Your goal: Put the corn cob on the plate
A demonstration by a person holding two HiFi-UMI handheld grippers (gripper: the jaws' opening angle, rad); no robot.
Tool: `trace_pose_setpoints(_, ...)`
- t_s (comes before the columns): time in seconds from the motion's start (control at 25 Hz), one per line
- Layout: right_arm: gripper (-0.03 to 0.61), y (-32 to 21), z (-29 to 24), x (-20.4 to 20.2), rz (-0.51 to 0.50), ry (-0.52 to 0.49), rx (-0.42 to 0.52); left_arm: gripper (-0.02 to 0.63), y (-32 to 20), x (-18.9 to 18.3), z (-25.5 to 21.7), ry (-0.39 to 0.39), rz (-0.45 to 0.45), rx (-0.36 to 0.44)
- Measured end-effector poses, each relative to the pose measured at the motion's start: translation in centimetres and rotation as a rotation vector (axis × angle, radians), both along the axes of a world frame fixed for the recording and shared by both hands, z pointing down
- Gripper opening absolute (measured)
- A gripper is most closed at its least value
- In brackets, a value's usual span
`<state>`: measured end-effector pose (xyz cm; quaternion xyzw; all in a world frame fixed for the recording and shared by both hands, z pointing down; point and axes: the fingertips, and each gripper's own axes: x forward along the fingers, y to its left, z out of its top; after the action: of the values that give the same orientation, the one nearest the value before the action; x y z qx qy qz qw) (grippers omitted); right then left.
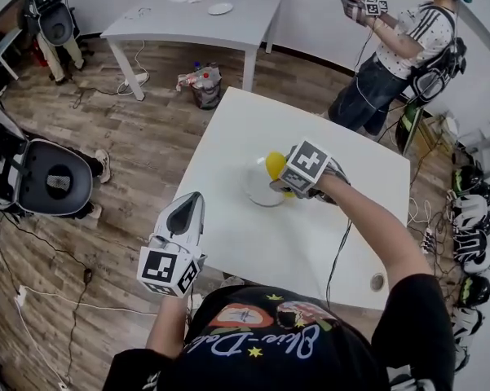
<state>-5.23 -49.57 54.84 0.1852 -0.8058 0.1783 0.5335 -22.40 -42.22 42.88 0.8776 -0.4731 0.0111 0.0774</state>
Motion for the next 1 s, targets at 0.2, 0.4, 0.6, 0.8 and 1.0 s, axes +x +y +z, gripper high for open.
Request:
trace_pose_setpoints(0.2, 0.265, -0.5, 3.0, -0.7, -0.084, 0.134, -0.139, -0.011, -0.5, -1.4, 1.0, 0.006, -0.027, -0.022)
trace_pose_setpoints(0.4, 0.265, -1.9, 5.3, -1.8, -0.114, 0.180, -0.183, -0.011, -1.3, -2.5, 1.6, 0.001, -0.058, -0.043)
trace_pose_setpoints(0.6, 0.264, -2.7, 7.5, -2.8, -0.090, 0.175, -0.180, -0.011, -1.9, -3.3, 2.3, -0.009, -0.078, -0.069)
trace_pose_setpoints(0.8, 0.262, -2.8, 8.2, -2.9, -0.105, 0.126, -0.120, -0.011, -2.4, -2.8, 2.0, -0.026, -0.083, -0.074)
trace_pose_setpoints(1.0, 0.264, -3.5, 7.8, -3.2, -0.076, 0.012, -0.015, -0.011, -2.9, -1.9, 1.5, -0.035, -0.069, -0.067)
